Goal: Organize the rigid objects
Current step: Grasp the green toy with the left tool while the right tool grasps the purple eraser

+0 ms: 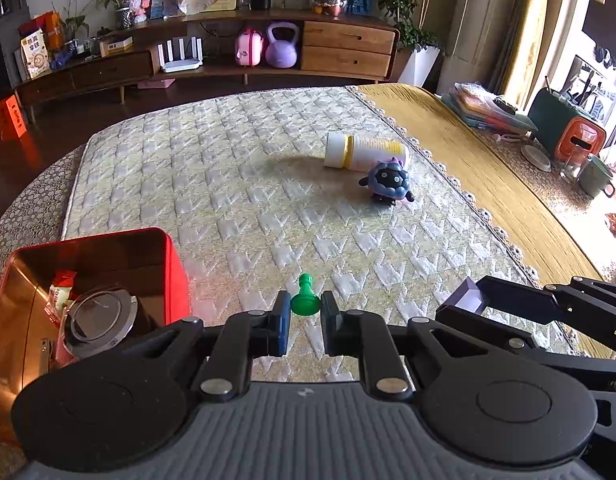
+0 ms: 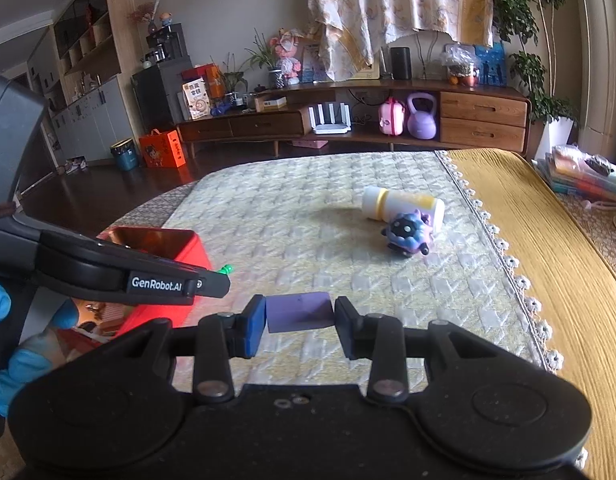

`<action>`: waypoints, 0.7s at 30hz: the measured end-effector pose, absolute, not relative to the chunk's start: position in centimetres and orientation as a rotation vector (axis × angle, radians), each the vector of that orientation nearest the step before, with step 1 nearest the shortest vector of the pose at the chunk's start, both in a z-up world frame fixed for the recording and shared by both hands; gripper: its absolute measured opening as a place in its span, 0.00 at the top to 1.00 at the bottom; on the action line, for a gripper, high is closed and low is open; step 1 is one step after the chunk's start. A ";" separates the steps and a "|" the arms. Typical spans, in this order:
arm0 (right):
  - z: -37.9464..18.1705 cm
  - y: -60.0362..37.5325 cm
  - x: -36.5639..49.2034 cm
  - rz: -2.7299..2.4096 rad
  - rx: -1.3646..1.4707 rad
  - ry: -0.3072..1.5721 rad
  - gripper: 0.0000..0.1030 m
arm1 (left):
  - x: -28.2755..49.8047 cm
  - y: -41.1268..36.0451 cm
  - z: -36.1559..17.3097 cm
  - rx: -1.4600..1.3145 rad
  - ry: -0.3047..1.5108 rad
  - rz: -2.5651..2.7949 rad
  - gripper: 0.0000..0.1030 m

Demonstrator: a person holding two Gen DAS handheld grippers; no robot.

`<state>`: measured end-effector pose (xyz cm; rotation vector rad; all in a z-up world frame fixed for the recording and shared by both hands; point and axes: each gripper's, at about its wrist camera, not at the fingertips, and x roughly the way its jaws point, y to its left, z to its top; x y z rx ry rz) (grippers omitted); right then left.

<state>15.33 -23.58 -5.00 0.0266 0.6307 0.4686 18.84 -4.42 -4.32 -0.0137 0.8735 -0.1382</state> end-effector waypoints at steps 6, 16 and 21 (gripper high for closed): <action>-3.5 -21.9 13.7 0.502 0.004 0.616 0.65 | 16.8 -2.4 -3.2 -0.034 0.865 -0.124 0.85; -2.1 -18.7 12.0 0.566 -0.032 0.599 0.65 | 14.3 2.1 -2.2 -0.095 0.863 -0.082 0.85; -1.8 -16.9 11.6 0.594 -0.047 0.598 0.65 | 13.2 4.7 -1.8 -0.113 0.851 -0.049 0.85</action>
